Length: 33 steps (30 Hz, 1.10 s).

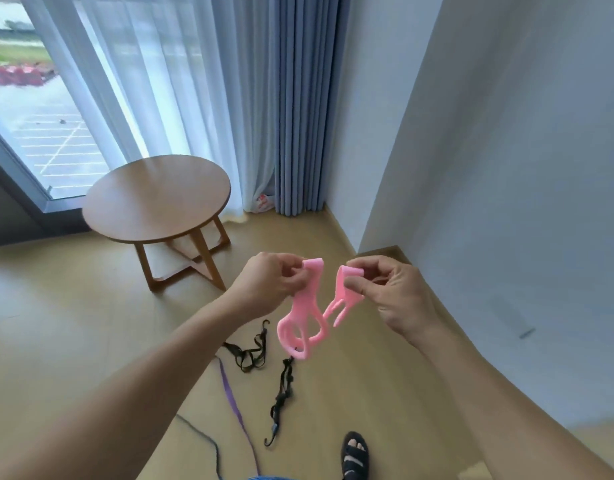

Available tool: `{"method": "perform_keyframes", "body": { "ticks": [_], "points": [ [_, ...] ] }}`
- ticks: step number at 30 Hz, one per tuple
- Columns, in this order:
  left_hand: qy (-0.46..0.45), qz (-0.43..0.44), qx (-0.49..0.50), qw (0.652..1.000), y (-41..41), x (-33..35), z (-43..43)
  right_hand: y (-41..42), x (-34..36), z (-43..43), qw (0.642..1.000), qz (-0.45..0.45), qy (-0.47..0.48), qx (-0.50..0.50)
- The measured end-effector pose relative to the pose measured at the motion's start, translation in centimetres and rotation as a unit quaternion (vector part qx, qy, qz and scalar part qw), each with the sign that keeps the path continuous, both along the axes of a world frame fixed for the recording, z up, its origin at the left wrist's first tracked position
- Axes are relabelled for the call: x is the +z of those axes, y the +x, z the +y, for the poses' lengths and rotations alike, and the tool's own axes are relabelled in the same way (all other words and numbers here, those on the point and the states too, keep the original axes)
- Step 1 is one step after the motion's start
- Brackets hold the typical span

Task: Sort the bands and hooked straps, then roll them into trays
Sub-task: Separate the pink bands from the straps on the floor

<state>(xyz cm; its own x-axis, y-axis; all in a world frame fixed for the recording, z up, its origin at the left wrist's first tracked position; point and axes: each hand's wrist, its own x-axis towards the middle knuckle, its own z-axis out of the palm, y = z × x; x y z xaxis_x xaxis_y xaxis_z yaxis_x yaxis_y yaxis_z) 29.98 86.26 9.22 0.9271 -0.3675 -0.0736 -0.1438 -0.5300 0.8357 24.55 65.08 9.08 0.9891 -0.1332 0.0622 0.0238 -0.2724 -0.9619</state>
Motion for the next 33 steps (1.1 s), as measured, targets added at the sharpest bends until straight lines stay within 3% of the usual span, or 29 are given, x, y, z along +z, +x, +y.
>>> {"method": "perform_keyframes", "body": {
  "ticks": [4, 8, 13, 18, 24, 28, 33],
  "points": [
    [0.029, -0.044, -0.058, 0.997, -1.9, 0.7, 0.3, -3.1, 0.5, 0.7, 0.997, -0.022, -0.049, -0.064],
    [0.041, -0.084, -0.074, 0.993, -3.0, 1.0, -0.6, -6.5, 0.6, 0.1, 0.99, -0.007, 0.044, -0.133],
    [-0.124, 0.0, -0.116, 0.986, -5.6, 1.5, -3.7, -10.9, 1.0, -1.3, 0.982, -0.016, 0.067, -0.173],
    [-0.228, 0.064, -0.162, 0.958, -8.6, 1.7, -8.9, -14.7, 2.4, -3.9, 0.98, -0.014, 0.082, -0.178],
    [-0.217, 0.071, -0.272, 0.935, -14.6, 2.2, -17.8, -20.9, 4.3, -8.3, 0.965, -0.027, 0.097, -0.241],
    [-0.209, 0.098, -0.256, 0.939, -18.6, 2.1, -23.4, -26.6, 5.3, -12.3, 0.966, -0.016, 0.089, -0.242],
    [-0.25, 0.139, -0.274, 0.918, -25.2, 3.5, -29.6, -33.8, 6.4, -18.1, 0.957, -0.049, 0.12, -0.259]
  ]
}}
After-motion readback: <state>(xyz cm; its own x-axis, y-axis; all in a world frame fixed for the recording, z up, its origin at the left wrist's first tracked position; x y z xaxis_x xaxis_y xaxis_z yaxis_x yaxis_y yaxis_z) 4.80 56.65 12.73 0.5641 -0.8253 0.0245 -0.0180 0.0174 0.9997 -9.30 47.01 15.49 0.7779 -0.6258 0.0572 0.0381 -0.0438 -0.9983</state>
